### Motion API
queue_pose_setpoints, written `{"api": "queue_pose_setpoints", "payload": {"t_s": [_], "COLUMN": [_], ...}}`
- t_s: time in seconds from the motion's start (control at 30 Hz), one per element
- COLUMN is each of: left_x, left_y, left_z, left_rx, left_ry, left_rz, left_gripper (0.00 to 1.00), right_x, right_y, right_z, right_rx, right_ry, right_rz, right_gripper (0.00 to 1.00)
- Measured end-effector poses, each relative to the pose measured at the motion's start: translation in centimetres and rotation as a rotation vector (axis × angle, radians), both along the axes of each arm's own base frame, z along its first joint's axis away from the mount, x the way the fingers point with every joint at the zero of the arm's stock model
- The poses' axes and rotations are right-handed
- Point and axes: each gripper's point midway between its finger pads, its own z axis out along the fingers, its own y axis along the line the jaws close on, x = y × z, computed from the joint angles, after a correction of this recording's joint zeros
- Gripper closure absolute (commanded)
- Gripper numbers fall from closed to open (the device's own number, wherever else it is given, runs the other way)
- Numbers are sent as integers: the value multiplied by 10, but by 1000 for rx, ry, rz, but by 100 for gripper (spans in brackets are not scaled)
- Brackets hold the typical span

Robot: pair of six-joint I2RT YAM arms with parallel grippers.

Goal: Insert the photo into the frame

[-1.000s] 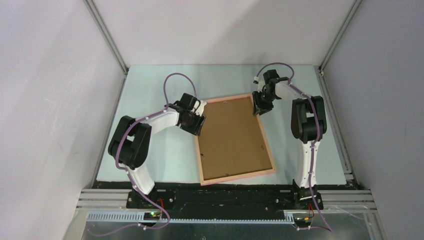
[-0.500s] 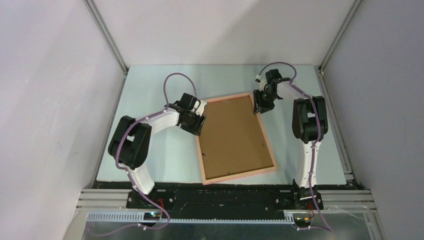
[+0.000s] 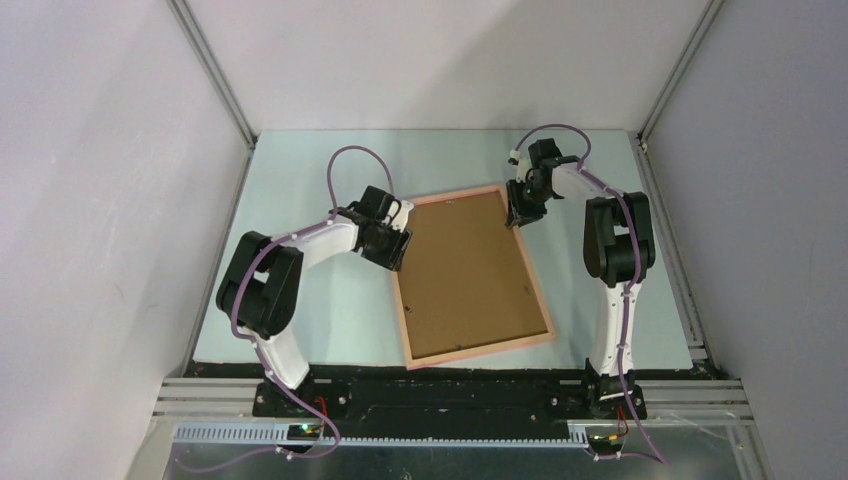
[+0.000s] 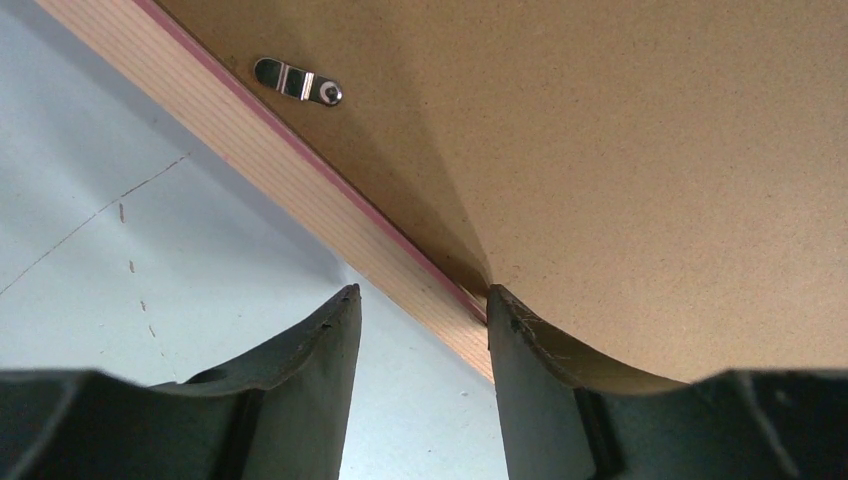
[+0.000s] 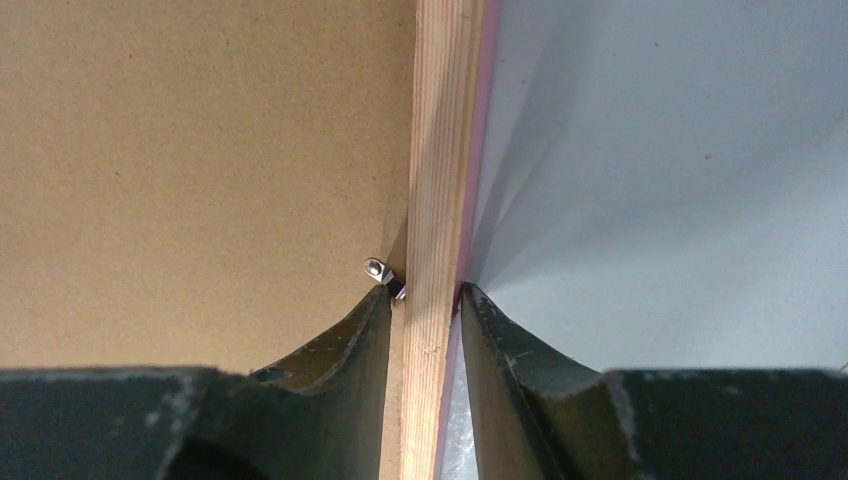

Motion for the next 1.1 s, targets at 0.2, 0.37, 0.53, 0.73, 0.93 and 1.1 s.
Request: {"api": "queue_pose_setpoints", "payload": {"t_s": [0.2, 0.37, 0.53, 0.73, 0.93, 1.1], "left_x": [0, -1, -1, -1, -1, -1], "left_y": [0, -1, -1, -1, -2, -2], "left_z": [0, 0, 0, 0, -1, 0], "left_rx": [-2, -5, -5, -6, -8, -8], "left_ry": [1, 3, 3, 4, 7, 7], "left_rz": [-1, -3, -4, -4, -5, -4], "left_gripper": [46, 47, 47, 48, 48, 48], "right_x": [0, 0, 0, 0, 1, -4], "right_y": [0, 0, -1, -2, -5, -11], "right_z": [0, 0, 1, 2, 1, 4], "right_rx": [2, 4, 11, 14, 10, 10], "right_ry": [0, 0, 1, 0, -7, -19], "right_rz": [1, 0, 1, 11, 18, 17], "right_gripper": [67, 69, 70, 65, 47, 40]}}
